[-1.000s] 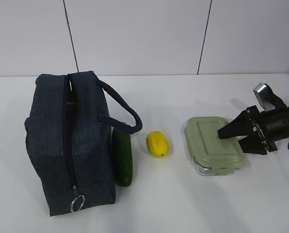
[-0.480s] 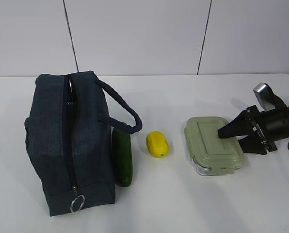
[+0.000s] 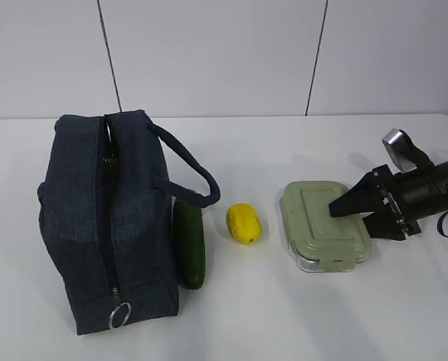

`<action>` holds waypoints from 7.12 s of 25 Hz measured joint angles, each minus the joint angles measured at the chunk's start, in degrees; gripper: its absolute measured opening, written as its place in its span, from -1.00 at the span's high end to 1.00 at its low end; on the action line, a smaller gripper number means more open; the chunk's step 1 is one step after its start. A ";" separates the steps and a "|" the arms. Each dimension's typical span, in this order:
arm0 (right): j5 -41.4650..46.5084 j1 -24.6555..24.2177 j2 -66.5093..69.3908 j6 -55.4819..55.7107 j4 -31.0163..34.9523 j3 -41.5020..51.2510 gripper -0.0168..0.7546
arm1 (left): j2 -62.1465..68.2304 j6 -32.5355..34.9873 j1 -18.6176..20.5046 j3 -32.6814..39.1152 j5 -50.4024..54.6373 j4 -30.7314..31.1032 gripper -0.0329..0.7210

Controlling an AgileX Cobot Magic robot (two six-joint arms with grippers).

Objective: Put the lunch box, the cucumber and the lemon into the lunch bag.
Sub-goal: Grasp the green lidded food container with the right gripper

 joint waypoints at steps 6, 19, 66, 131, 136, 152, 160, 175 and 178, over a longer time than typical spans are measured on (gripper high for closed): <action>0.00 0.14 0.00 0.00 0.00 0.00 -0.46 | 0.00 0.00 0.00 0.00 0.00 0.00 0.28; 0.02 0.14 0.00 0.00 -0.25 -0.09 -0.18 | 0.00 0.00 0.00 0.00 0.00 0.00 0.28; 0.49 0.14 0.00 0.13 -1.79 -0.22 -0.15 | 0.00 0.00 0.00 0.00 0.00 0.00 0.28; 1.31 0.14 0.00 0.27 -3.05 -0.22 -0.08 | 0.00 0.00 0.00 0.00 0.00 0.00 0.28; 1.43 0.14 0.00 0.40 -3.05 -0.22 -0.05 | 0.00 0.00 0.00 0.00 0.00 0.00 0.28; 1.43 0.14 0.00 0.40 -3.05 -0.22 -0.04 | 0.00 0.00 0.00 0.00 0.00 0.00 0.28; 1.54 0.14 0.00 0.44 -3.05 -0.22 -0.04 | 0.00 0.00 0.00 0.00 0.00 0.00 0.28; 1.54 0.14 0.00 0.44 -3.05 -0.22 -0.04 | 0.00 0.00 0.00 0.00 0.00 0.00 0.28; 1.54 0.14 0.00 0.44 -3.05 -0.22 -0.04 | 0.00 0.00 0.00 0.00 0.00 0.00 0.28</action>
